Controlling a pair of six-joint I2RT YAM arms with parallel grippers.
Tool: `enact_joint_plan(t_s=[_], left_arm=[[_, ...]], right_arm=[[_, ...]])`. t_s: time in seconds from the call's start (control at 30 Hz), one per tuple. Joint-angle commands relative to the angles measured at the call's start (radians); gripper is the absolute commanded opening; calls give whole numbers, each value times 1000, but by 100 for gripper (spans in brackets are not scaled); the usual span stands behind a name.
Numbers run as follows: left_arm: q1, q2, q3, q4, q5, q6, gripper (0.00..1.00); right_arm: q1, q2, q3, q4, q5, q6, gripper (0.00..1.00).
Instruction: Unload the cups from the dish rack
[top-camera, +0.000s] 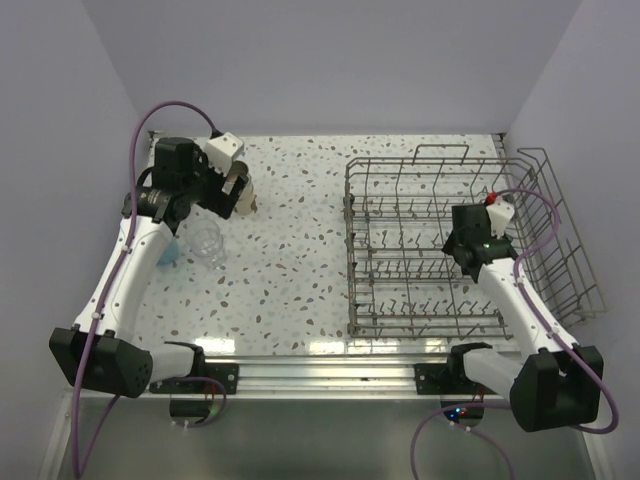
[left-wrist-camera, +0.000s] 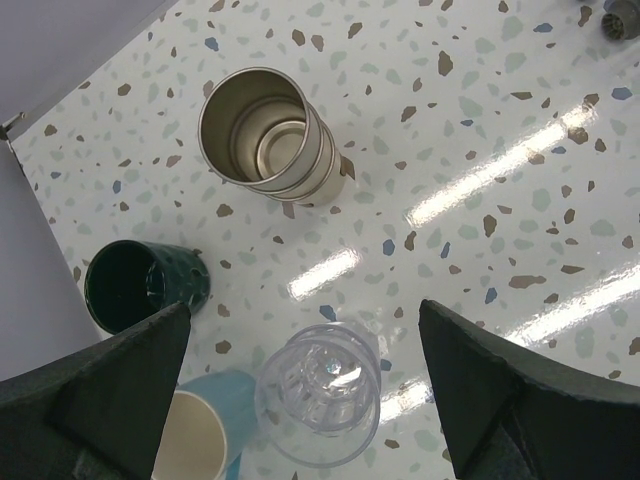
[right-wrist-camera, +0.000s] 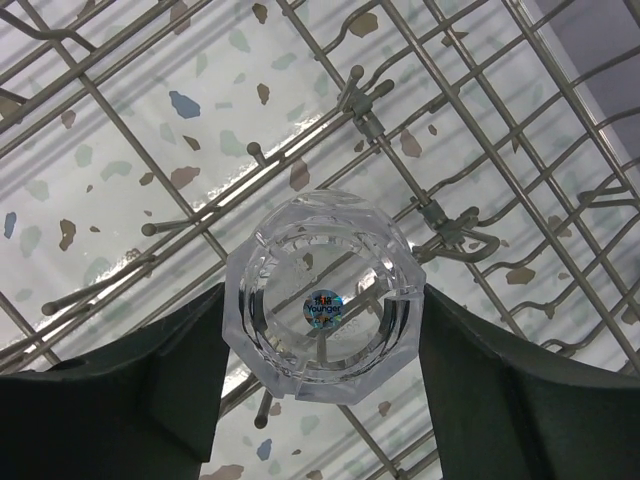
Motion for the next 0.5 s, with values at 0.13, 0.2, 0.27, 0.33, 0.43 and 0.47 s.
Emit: enact_joint_plan(t_s=[0.13, 0.2, 0.27, 0.33, 0.43, 0.47], left_arm=[[-3, -11, 26, 8, 19, 10, 100], [-1, -11, 29, 0, 36, 15, 100], [-1, -11, 36, -8, 57, 21, 100], [-1, -9, 42, -14, 97, 24, 100], [-1, -9, 52, -21, 155, 27, 100], [-1, -9, 59, -25, 174, 29, 100]], right_arm=[[-5, -27, 8, 44, 50, -5, 52], [-5, -64, 17, 35, 47, -13, 47], [-5, -103, 35, 24, 54, -39, 44], [-7, -131, 67, 8, 66, -74, 43], [-4, -182, 121, -8, 83, -126, 40], [-5, -197, 134, -8, 82, -140, 39]])
